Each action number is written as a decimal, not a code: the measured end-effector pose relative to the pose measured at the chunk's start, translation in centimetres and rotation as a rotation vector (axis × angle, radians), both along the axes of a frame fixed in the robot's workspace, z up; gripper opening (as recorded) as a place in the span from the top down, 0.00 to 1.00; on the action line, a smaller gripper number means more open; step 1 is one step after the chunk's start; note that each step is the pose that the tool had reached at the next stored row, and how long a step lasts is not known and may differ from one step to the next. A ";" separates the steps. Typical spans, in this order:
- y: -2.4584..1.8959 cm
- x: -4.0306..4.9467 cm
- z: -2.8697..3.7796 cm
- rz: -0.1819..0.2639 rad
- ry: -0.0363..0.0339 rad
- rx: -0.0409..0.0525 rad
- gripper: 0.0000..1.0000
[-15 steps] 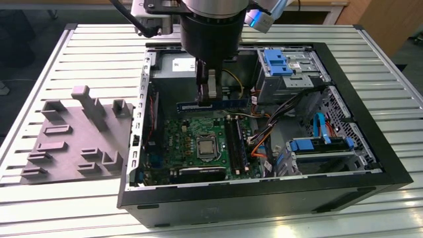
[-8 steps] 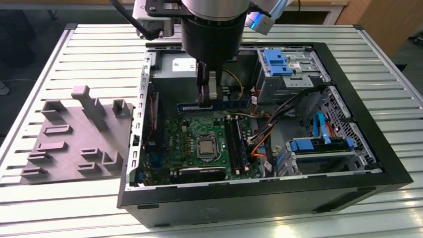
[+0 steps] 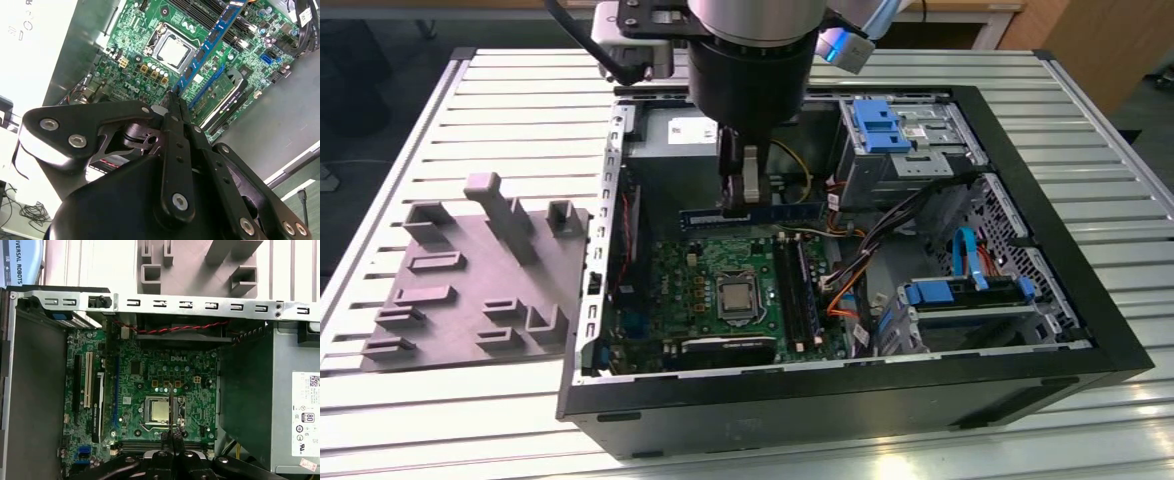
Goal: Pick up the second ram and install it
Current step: 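Pick up the second ram and move it above second insertion slot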
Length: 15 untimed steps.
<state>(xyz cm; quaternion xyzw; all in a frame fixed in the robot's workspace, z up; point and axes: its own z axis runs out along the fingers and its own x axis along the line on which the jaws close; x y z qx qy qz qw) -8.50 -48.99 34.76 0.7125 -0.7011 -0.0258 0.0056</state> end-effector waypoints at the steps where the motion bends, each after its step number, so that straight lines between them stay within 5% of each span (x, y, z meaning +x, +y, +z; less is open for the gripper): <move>1: 0.01 0.01 -0.04 0.000 0.0000 0.0000 0.88; 15: 0.03 0.20 -0.44 -0.015 0.0001 -0.0002 0.88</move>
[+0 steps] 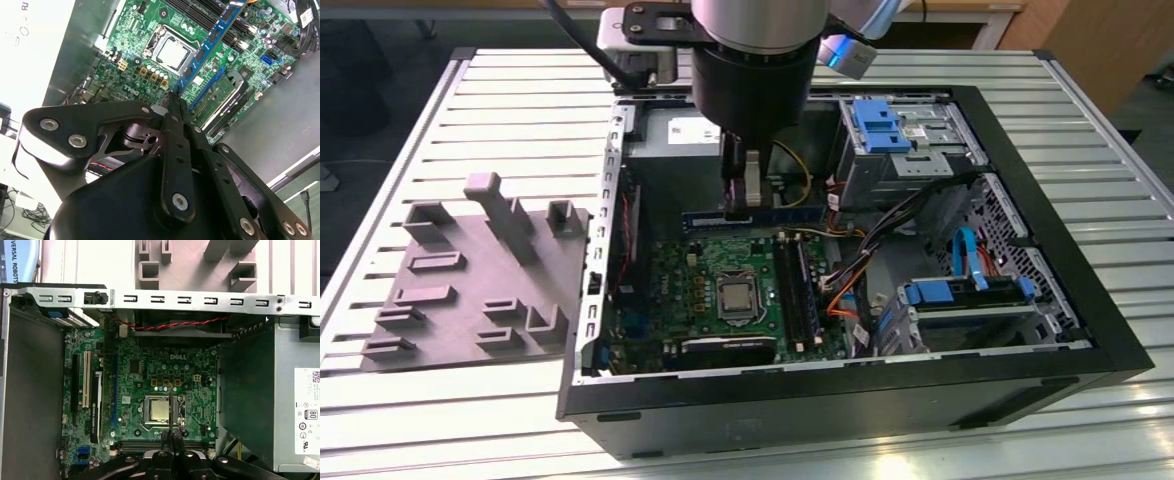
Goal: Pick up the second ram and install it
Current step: 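Pick up the second ram and move it above second insertion slot, then insert the second ram into the second slot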
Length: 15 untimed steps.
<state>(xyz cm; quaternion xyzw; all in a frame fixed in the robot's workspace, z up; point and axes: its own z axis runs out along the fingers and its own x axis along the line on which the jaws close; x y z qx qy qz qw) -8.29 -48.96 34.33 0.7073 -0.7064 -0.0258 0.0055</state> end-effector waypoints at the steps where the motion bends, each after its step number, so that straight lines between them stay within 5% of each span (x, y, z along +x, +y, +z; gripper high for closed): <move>1: 0.00 0.00 0.00 -0.001 0.0000 -0.0001 0.88; 15: 0.00 0.01 -0.02 -0.003 -0.0001 0.0001 0.88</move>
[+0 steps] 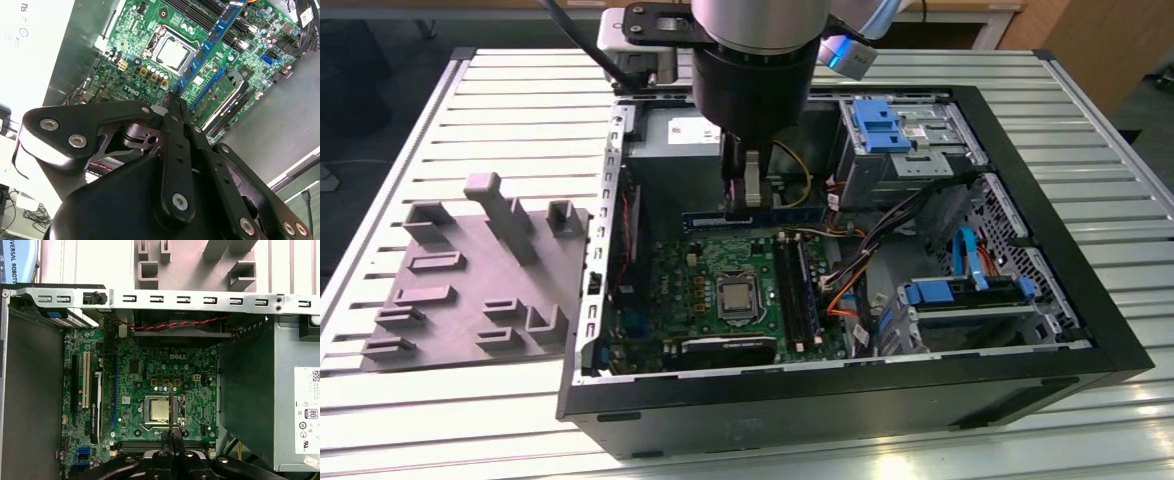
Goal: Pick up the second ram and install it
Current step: 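Insert the second ram into the second slot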
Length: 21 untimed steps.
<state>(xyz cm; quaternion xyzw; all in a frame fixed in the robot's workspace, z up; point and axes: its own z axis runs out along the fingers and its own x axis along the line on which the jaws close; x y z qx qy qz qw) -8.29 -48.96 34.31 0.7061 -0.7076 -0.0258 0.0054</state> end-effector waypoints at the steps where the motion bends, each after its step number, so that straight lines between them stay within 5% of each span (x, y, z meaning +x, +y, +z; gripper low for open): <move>1: 0.00 0.00 0.00 -0.001 0.0000 -0.0001 0.88; 21: 0.00 0.00 -0.01 -0.136 0.0001 -0.0001 0.88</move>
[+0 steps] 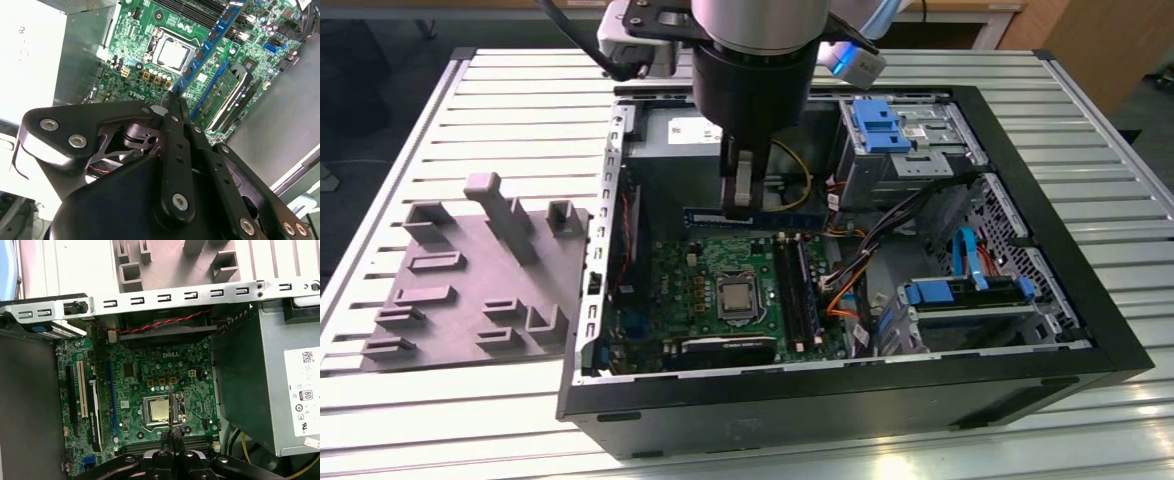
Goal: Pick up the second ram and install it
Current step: 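Insert the second ram into the second slot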
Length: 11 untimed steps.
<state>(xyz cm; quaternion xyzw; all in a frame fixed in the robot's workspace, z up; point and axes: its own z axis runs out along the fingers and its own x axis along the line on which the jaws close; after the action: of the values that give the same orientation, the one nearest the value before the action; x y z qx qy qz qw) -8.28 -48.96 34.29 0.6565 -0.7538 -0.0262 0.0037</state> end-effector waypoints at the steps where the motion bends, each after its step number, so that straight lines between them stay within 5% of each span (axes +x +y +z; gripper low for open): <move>1: 0.00 0.00 0.00 -0.006 0.0000 0.0000 0.88; 11: 0.00 0.00 0.00 -0.074 0.0000 0.0000 0.88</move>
<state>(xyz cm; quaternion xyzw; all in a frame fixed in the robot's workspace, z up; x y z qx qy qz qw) -8.28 -48.96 34.29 0.6281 -0.7777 -0.0263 0.0027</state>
